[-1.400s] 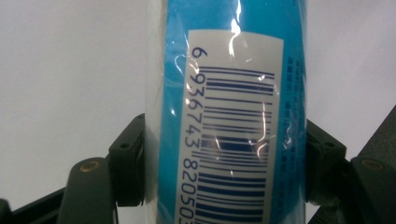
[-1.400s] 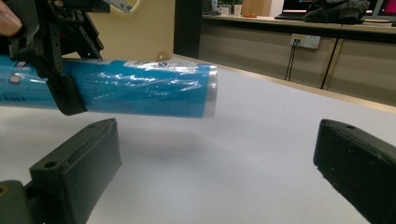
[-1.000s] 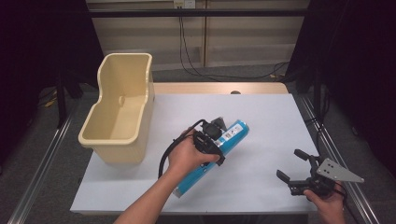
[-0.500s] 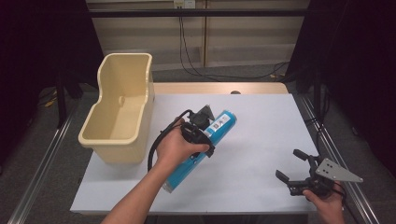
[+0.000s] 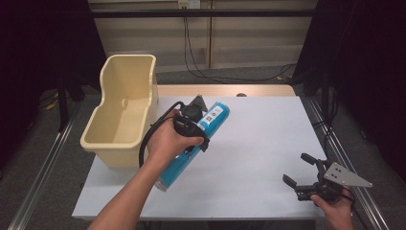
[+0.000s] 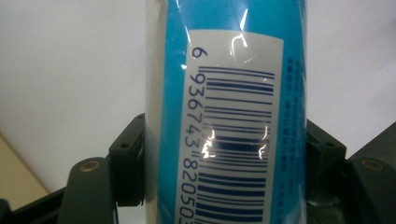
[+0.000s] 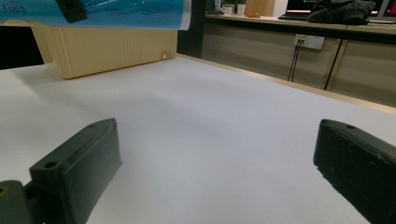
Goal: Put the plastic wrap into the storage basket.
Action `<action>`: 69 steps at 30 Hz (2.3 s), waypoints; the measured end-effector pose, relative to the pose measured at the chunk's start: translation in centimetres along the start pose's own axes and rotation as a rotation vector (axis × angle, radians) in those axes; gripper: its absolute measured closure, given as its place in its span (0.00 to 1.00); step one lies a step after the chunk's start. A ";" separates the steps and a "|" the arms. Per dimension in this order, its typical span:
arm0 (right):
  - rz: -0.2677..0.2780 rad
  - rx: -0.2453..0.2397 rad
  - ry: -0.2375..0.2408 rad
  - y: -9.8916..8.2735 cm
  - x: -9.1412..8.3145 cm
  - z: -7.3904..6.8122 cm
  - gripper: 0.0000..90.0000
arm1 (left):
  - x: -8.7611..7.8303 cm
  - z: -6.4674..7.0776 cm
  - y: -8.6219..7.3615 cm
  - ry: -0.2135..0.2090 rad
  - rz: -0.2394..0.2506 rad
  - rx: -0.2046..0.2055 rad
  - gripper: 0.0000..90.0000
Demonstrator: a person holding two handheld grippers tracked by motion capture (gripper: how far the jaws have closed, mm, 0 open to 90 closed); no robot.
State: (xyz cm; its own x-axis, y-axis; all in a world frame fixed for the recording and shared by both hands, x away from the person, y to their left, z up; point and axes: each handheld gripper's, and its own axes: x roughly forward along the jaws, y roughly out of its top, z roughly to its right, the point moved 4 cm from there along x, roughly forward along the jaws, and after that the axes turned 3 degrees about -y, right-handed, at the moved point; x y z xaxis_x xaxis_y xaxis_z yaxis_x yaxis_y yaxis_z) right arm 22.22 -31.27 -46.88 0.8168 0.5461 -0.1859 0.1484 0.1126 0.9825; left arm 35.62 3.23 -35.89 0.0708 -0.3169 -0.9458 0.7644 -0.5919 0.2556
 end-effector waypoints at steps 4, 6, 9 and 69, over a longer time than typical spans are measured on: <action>-0.001 0.000 0.002 0.0 0.0 -0.1 0.00 | -0.8 -0.5 -0.1 0.007 0.003 -0.017 0.36; -0.001 0.001 0.002 0.0 0.0 0.0 0.00 | -1.1 -0.8 -0.1 0.006 0.008 -0.023 0.36; 0.002 0.004 0.000 0.0 0.0 0.0 0.00 | -1.6 -1.1 -0.1 0.010 0.005 -0.035 0.36; -0.005 -0.001 0.000 -0.1 0.1 -0.1 0.00 | -9.8 -8.1 -2.1 0.105 0.119 -0.286 0.36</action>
State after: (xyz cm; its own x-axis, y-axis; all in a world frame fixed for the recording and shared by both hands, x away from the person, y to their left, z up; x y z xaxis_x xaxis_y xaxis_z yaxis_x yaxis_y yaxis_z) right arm 22.26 -31.15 -46.97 0.8159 0.5459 -0.1905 0.1515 0.1161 0.9816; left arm 38.52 13.53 -28.80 0.2253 -0.2843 -0.9319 0.8948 -0.3179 0.3134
